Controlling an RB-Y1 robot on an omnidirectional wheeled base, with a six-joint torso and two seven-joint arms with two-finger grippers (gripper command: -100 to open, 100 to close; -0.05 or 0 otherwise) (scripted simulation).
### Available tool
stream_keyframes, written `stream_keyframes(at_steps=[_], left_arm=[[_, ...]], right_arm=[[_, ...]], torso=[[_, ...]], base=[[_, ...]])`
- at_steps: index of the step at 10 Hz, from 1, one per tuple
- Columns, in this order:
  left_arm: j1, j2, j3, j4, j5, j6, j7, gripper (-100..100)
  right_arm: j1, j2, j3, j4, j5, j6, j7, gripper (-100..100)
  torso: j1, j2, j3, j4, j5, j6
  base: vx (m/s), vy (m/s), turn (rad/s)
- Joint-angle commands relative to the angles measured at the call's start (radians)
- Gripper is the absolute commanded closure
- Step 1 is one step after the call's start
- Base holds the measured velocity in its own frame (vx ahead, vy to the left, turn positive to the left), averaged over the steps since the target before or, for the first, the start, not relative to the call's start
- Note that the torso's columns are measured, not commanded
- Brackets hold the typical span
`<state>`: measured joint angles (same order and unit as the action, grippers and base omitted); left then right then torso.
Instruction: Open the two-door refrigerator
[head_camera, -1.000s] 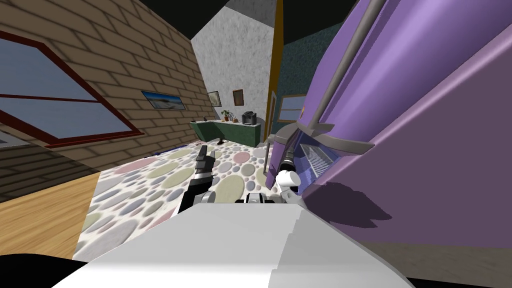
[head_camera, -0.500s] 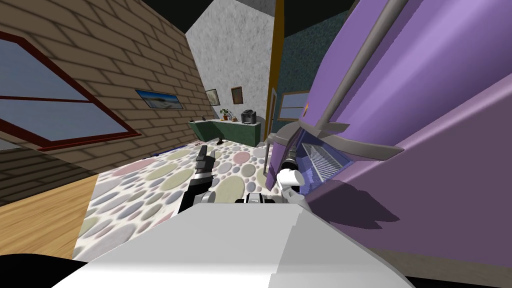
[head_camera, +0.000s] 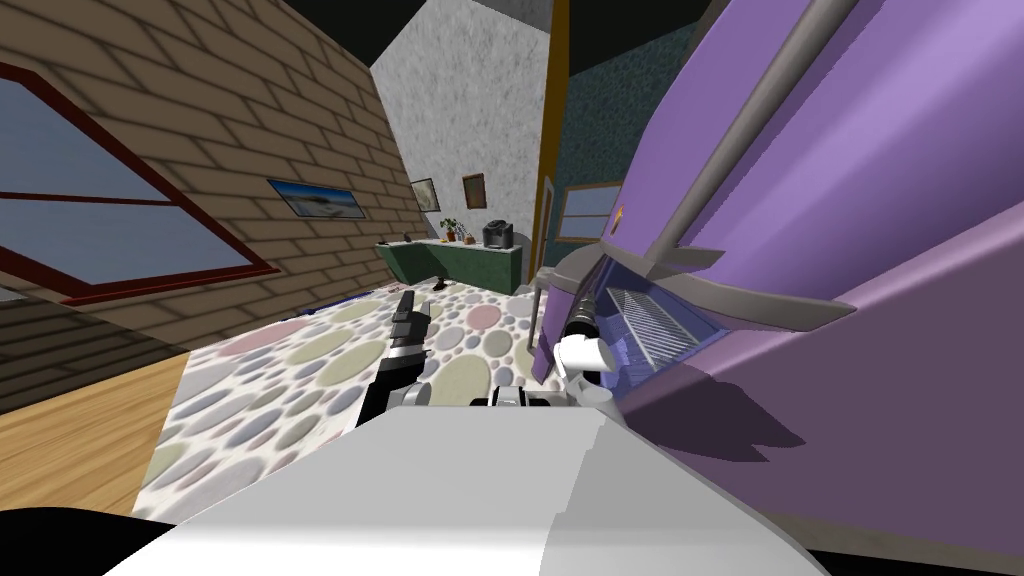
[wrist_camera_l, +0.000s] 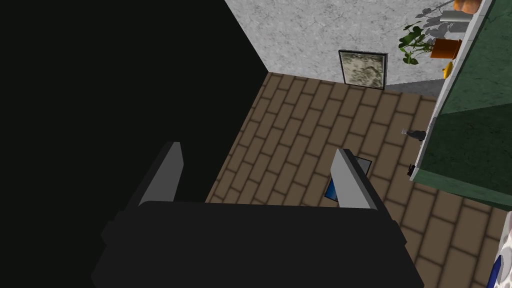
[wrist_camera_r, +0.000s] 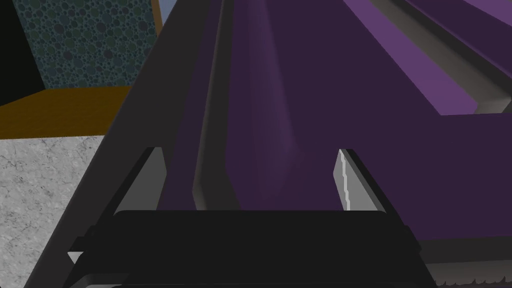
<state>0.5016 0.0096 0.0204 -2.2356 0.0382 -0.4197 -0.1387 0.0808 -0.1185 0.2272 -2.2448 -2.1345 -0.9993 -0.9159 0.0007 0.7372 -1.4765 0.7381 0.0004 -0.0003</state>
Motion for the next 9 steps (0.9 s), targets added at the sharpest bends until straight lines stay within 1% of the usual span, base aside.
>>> stream_keyframes(at_steps=[1, 3, 4, 5, 6, 7, 8, 9], left_arm=[[0.000, 0.000, 0.000, 0.000, 0.000, 0.000, 0.000, 0], [0.000, 0.000, 0.000, 0.000, 0.000, 0.000, 0.000, 0], [0.000, 0.000, 0.000, 0.000, 0.000, 0.000, 0.000, 0], [0.000, 0.000, 0.000, 0.000, 0.000, 0.000, 0.000, 0], [0.000, 0.000, 0.000, 0.000, 0.000, 0.000, 0.000, 0], [0.000, 0.000, 0.000, 0.000, 0.000, 0.000, 0.000, 0], [0.000, 0.000, 0.000, 0.000, 0.000, 0.000, 0.000, 0], [0.000, 0.000, 0.000, 0.000, 0.000, 0.000, 0.000, 0]], right_arm=[[-0.008, 0.047, 0.000, -0.036, -0.050, -0.048, 0.043, -100], [-0.010, 0.080, 0.000, -0.045, -0.063, -0.061, 0.054, -100], [-0.010, 0.069, -0.001, -0.041, -0.059, -0.056, 0.050, -100], [-0.016, 0.068, -0.003, -0.047, -0.065, -0.067, 0.060, -100], [-0.014, 0.070, -0.001, -0.043, -0.061, -0.062, 0.055, -100], [-0.015, 0.070, -0.001, -0.044, -0.061, -0.063, 0.056, 100], [-0.022, 0.079, -0.014, -0.038, -0.045, -0.070, 0.053, 100], [-0.029, 0.087, -0.026, -0.032, -0.029, -0.077, 0.050, 100]], torso=[[0.000, 0.001, 0.000, 0.000, 0.000, 0.000], [-0.001, 0.002, 0.001, 0.000, -0.001, 0.000], [-0.002, 0.002, 0.002, 0.000, -0.001, 0.000], [-0.002, 0.003, 0.002, 0.000, -0.001, 0.000], [-0.004, -0.002, -0.001, -0.001, -0.001, 0.000], [-0.002, 0.000, -0.001, -0.001, -0.001, 0.000], [0.000, 0.003, 0.002, 0.000, 0.000, 0.000], [0.005, -0.001, 0.000, 0.000, 0.001, 0.000]], base=[[0.057, 0.035, -0.004], [0.035, 0.017, -0.001], [0.009, 0.005, 0.000], [0.089, -0.038, 0.019], [0.057, -0.026, 0.009], [0.007, -0.005, -0.001], [0.084, 0.085, -0.027], [0.213, 0.201, -0.061]])
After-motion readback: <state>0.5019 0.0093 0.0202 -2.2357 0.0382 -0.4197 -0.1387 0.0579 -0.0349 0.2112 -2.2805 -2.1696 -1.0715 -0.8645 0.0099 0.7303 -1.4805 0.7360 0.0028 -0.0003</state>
